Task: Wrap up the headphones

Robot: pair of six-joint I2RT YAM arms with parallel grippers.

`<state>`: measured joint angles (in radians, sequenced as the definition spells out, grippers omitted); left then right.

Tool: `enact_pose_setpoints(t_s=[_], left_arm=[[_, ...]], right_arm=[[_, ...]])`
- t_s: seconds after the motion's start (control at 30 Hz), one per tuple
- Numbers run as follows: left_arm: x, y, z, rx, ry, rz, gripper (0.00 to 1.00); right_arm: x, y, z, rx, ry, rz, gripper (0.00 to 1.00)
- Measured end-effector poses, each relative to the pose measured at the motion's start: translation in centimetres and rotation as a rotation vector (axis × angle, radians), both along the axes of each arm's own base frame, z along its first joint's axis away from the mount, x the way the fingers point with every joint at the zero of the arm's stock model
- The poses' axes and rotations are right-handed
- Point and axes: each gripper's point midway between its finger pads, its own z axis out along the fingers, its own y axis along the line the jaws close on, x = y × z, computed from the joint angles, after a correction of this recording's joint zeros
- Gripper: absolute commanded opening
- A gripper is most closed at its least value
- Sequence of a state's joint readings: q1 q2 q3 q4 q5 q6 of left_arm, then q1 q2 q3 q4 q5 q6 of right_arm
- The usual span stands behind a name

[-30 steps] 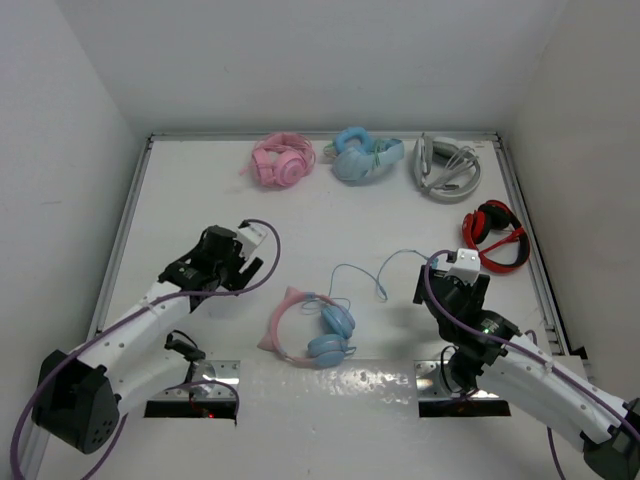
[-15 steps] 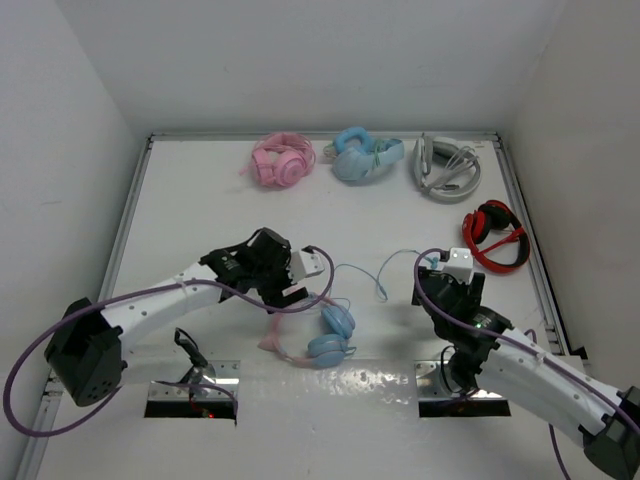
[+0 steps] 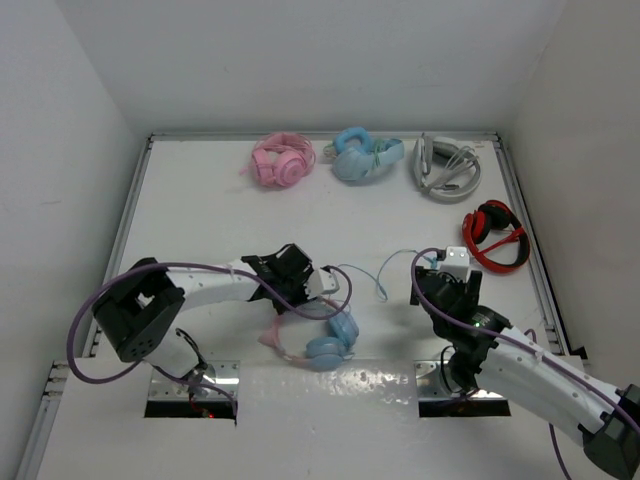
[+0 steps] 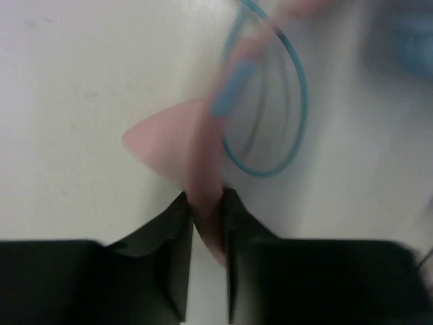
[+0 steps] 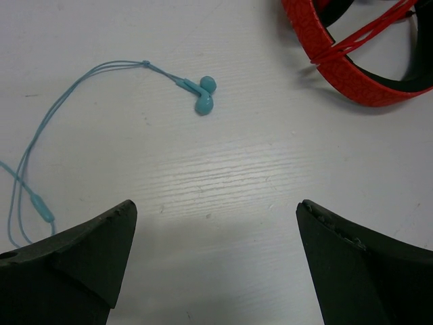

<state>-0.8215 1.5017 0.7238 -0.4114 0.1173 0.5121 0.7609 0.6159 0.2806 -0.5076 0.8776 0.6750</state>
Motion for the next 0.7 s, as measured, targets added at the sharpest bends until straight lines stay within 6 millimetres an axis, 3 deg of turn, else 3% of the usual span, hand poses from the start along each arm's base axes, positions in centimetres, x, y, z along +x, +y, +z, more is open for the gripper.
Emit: enact_pose_setpoints(t_s=[0.03, 0.07, 0.23, 0.4, 0.5, 0.7], left_arm=[[0.2, -0.2, -0.1, -0.001, -0.008, 0.007, 0.02], [0.6, -0.6, -0.1, -0.005, -0.021, 0.019, 0.0], [1.9, -2.0, 0.0, -0.012, -0.033, 0.044, 0.0], [2.4, -0.5, 1.4, 0.017, -0.085, 0.078, 0.0], [3.6, 0.6, 5.1, 0.015, -0.195, 0.102, 0.0], [7.0, 0.0, 17.3, -0.104, -0.44, 0.129, 0.0]], right_arm=[[0.1, 0.2, 0.0, 0.004, 0.0, 0.009, 0.99], [0.1, 0.3, 0.0, 0.004, 0.003, 0.02, 0.99], [0.6, 2.0, 0.2, 0.027, 0.007, 0.111, 0.99], [1.3, 5.1, 0.9, 0.048, 0.009, 0.297, 0.98], [2.1, 7.8, 2.6, 0.045, -0.009, 0.454, 0.98], [4.4, 13.6, 7.2, -0.05, -0.148, 0.811, 0.99]])
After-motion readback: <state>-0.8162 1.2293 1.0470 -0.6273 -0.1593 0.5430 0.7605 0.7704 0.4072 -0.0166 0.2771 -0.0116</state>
